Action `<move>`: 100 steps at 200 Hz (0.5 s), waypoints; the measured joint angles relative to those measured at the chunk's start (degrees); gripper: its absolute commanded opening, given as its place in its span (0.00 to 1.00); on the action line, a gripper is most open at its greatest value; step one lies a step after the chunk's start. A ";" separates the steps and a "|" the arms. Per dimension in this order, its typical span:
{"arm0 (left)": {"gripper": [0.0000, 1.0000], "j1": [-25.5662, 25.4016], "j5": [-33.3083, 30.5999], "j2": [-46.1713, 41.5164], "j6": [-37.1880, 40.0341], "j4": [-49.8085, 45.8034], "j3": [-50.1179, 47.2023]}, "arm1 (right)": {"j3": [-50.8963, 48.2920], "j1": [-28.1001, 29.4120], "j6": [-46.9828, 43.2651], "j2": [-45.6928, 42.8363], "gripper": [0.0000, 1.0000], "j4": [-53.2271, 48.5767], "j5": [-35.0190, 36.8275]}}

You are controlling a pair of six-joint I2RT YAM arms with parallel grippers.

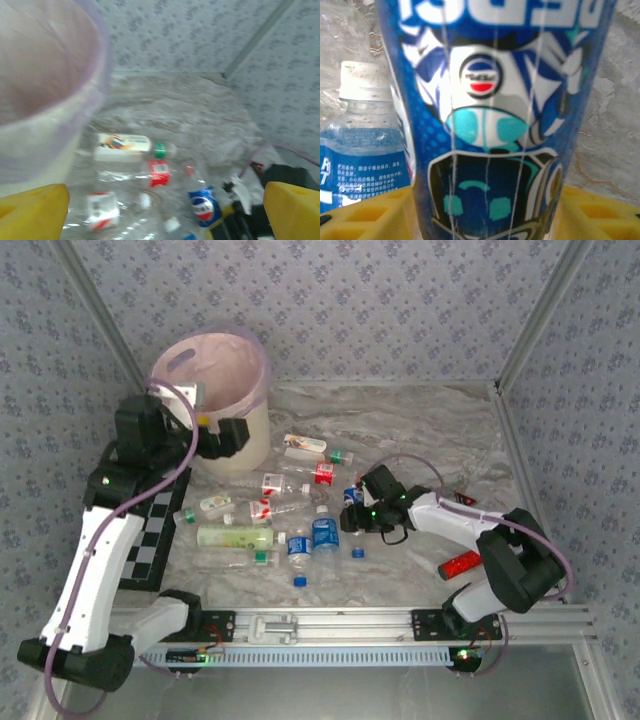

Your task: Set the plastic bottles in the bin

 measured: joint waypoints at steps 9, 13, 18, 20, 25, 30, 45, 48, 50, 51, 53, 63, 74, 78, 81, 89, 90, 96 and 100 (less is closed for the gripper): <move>0.99 -1.62 0.57 -0.09 -1.53 0.76 -1.03 | 0.00 -0.07 -0.83 -1.64 0.49 -1.90 0.57; 0.99 -2.43 0.55 -0.04 -2.16 1.01 -1.31 | 0.00 -0.17 -1.25 -2.64 0.49 -2.80 0.96; 0.99 -3.26 0.72 0.04 -2.75 1.29 -1.64 | 0.04 -0.33 -1.97 -4.00 0.48 -3.89 1.46; 0.99 -3.69 0.74 0.07 -3.08 1.57 -1.84 | 0.04 -0.37 -1.97 -4.55 0.48 -4.37 1.64; 0.99 -4.61 0.76 0.11 -3.74 2.16 -2.25 | 0.15 -0.55 -2.73 -6.12 0.48 -5.53 2.03; 0.99 -5.55 0.92 0.20 -4.52 3.04 -2.62 | 0.28 -0.66 -3.43 -7.67 0.48 -6.62 2.54; 0.99 -7.74 1.79 0.85 -6.73 6.32 -3.41 | 0.66 -0.85 -5.66 -12.83 0.47 -8.90 3.69; 0.99 -8.15 2.16 1.01 -7.23 7.19 -3.50 | 0.66 -0.85 -6.10 -13.75 0.47 -9.07 3.80; 0.99 -8.50 2.45 1.31 -7.61 7.89 -3.56 | 0.66 -0.83 -6.49 -14.58 0.47 -9.20 3.80; 0.99 -8.61 2.54 1.40 -7.74 8.09 -3.58 | 0.66 -0.81 -6.60 -14.84 0.47 -9.25 3.80; 0.99 -8.94 2.78 1.66 -8.09 8.74 -3.58 | 0.66 -0.76 -6.93 -15.50 0.46 -9.29 3.80; 0.99 -10.47 3.89 3.39 -9.75 12.31 -3.61 | 0.59 -0.52 -8.35 -18.86 0.43 -9.33 3.39; 0.99 -12.66 4.72 6.16 -11.43 16.33 -3.50 | 0.44 -0.26 -9.38 -21.86 0.42 -9.05 2.36; 0.99 -13.49 5.03 7.32 -11.93 17.49 -3.48 | 0.35 -0.17 -9.53 -22.93 0.42 -8.87 1.79; 0.99 -14.10 5.11 8.13 -12.33 18.43 -3.39 | 0.28 -0.11 -9.64 -23.52 0.41 -8.66 1.31; 0.99 -16.20 5.49 10.95 -13.20 21.11 -3.21 | -0.04 0.04 -9.66 -24.98 0.39 -7.91 -0.02; 0.99 -16.37 5.49 11.23 -13.29 21.33 -3.19 | -0.13 0.04 -9.64 -25.27 0.39 -7.72 -0.28; 0.99 -17.81 5.46 13.51 -13.86 22.97 -3.02 | -0.61 0.15 -9.64 -26.21 0.38 -6.80 -1.29; 0.99 -18.62 5.40 14.71 -14.14 23.78 -2.99 | -1.07 0.26 -9.62 -26.93 0.37 -5.92 -1.99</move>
